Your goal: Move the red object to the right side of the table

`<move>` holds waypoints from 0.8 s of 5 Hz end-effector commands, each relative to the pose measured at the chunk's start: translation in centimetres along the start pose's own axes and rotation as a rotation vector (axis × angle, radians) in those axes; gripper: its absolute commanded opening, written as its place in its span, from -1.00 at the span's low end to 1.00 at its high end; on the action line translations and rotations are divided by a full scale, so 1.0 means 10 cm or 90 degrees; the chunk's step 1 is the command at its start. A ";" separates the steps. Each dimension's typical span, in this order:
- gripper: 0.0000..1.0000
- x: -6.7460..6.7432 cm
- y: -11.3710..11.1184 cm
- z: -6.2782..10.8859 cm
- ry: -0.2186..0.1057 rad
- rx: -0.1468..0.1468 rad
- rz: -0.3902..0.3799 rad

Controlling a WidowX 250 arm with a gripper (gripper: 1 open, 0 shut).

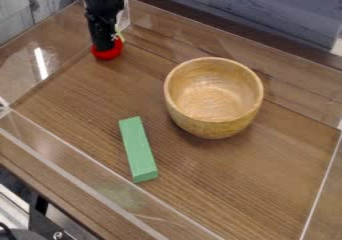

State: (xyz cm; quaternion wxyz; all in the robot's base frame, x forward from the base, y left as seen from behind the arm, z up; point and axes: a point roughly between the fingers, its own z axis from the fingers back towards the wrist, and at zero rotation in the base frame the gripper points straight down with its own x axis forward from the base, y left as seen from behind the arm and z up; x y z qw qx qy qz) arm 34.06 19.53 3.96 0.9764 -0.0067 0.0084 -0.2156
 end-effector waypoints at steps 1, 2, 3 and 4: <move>-1.00 0.00 -0.06 0.22 -0.029 0.015 -0.004; -1.00 -0.05 -0.14 0.35 -0.047 0.012 0.001; -1.00 -0.03 -0.16 0.47 -0.065 0.010 0.026; -1.00 -0.03 -0.13 0.59 -0.079 0.011 0.047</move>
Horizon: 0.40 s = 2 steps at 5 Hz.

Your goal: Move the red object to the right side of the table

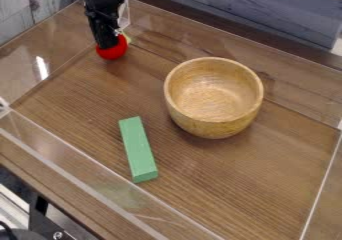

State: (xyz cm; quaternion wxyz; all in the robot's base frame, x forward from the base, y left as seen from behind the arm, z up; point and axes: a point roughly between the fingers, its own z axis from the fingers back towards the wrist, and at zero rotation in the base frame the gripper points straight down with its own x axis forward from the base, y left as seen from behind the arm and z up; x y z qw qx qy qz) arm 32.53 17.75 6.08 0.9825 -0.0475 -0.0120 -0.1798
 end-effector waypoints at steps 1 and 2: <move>-1.00 0.07 -0.11 0.53 -0.065 0.057 0.005; -1.00 0.04 -0.16 0.58 -0.071 0.050 0.005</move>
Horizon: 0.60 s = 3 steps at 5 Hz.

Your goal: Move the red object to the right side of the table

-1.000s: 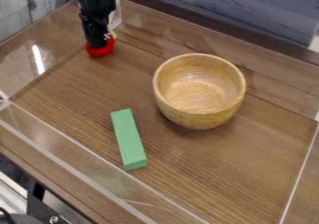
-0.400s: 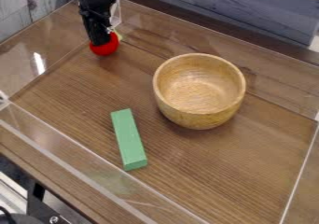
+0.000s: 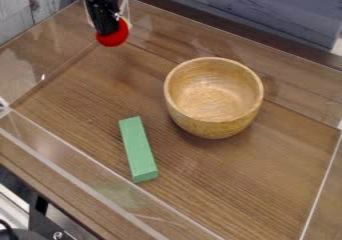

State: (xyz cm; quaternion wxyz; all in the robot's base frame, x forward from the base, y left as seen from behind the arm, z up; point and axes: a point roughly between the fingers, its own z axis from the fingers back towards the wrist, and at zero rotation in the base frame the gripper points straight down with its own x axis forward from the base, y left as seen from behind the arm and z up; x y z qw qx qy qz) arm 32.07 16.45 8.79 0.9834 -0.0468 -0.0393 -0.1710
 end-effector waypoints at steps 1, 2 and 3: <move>-1.00 -0.08 0.03 0.42 -0.043 0.036 -0.026; -1.00 -0.23 0.11 0.52 -0.049 0.030 -0.040; -1.00 -0.42 0.18 0.49 -0.052 0.026 -0.055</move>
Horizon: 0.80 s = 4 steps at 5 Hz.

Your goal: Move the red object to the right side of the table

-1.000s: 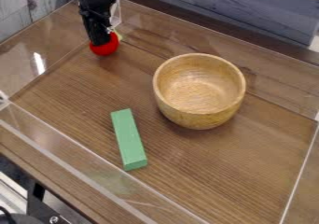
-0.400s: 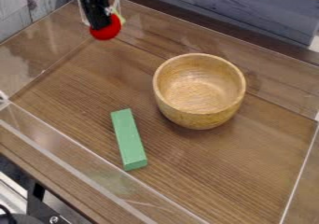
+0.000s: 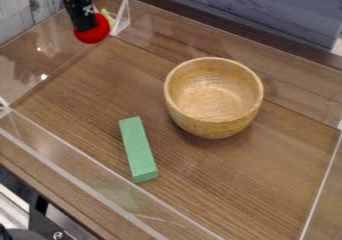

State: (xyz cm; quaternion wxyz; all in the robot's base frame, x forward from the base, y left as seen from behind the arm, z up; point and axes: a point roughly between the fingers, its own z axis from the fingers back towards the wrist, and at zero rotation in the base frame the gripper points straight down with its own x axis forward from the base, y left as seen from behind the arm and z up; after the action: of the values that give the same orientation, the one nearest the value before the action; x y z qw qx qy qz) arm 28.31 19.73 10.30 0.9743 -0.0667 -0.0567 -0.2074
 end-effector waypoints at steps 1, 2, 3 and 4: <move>-1.00 -0.10 0.03 0.24 -0.032 0.044 -0.023; -1.00 -0.14 0.04 0.33 -0.040 0.040 -0.028; -1.00 -0.18 0.05 0.43 -0.047 0.035 -0.033; -1.00 -0.18 0.02 0.53 -0.055 0.029 -0.042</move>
State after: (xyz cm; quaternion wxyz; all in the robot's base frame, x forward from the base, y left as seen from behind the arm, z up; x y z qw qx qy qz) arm 26.07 20.77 12.03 0.9651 -0.0957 -0.0770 -0.2314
